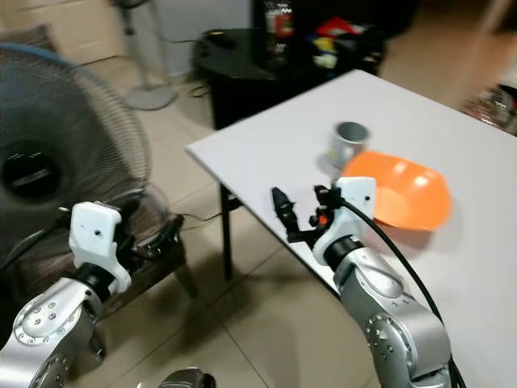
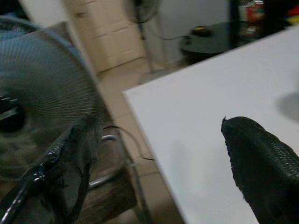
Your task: Setting the table
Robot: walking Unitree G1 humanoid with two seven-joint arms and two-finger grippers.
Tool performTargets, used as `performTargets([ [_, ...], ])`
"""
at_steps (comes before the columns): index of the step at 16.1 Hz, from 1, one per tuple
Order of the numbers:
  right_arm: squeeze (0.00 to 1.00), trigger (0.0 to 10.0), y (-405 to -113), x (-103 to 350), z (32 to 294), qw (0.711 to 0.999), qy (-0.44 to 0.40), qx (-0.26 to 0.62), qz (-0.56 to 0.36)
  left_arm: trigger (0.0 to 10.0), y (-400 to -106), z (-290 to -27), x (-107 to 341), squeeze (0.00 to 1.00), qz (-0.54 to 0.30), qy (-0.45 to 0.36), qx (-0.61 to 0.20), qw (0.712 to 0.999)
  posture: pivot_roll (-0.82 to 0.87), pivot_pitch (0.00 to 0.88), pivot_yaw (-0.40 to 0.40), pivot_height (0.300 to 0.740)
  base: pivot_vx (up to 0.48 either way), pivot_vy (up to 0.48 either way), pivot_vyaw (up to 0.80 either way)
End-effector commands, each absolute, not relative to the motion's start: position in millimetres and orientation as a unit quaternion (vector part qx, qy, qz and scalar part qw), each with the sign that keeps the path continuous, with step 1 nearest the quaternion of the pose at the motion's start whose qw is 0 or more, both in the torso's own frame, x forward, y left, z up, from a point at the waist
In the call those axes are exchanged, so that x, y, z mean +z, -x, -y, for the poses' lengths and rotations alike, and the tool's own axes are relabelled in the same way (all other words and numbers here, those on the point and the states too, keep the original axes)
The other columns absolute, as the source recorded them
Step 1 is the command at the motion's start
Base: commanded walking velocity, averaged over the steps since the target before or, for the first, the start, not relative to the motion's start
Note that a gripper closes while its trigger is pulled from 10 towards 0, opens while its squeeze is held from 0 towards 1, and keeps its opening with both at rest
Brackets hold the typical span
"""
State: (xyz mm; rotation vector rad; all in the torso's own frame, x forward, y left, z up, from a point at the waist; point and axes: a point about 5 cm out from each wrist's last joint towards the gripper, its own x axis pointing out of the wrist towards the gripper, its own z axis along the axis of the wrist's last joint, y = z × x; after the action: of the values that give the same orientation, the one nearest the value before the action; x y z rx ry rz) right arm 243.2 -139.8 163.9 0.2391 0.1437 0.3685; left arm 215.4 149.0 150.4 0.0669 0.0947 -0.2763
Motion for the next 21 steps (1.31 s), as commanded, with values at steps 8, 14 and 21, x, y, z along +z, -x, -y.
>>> performTargets([
  [8,1.0,10.0,-241,152,139,0.973,-0.114,0.181,-0.083,10.0,-216,-147,150,0.0,-0.054,-0.05,-0.134,0.988,0.09,0.0,0.037,0.74,0.0,0.0,0.8],
  [14,1.0,10.0,-241,148,140,0.973,-0.113,0.185,-0.083,10.0,-217,-148,148,0.0,-0.061,-0.062,-0.167,0.982,0.08,0.0,0.045,0.74,0.0,0.0,0.8],
  [21,1.0,10.0,-245,149,145,0.962,-0.092,0.242,-0.085,10.0,-197,-142,151,0.0,-0.082,-0.039,-0.313,0.945,0.09,0.0,0.037,0.74,0.0,0.0,0.8],
])
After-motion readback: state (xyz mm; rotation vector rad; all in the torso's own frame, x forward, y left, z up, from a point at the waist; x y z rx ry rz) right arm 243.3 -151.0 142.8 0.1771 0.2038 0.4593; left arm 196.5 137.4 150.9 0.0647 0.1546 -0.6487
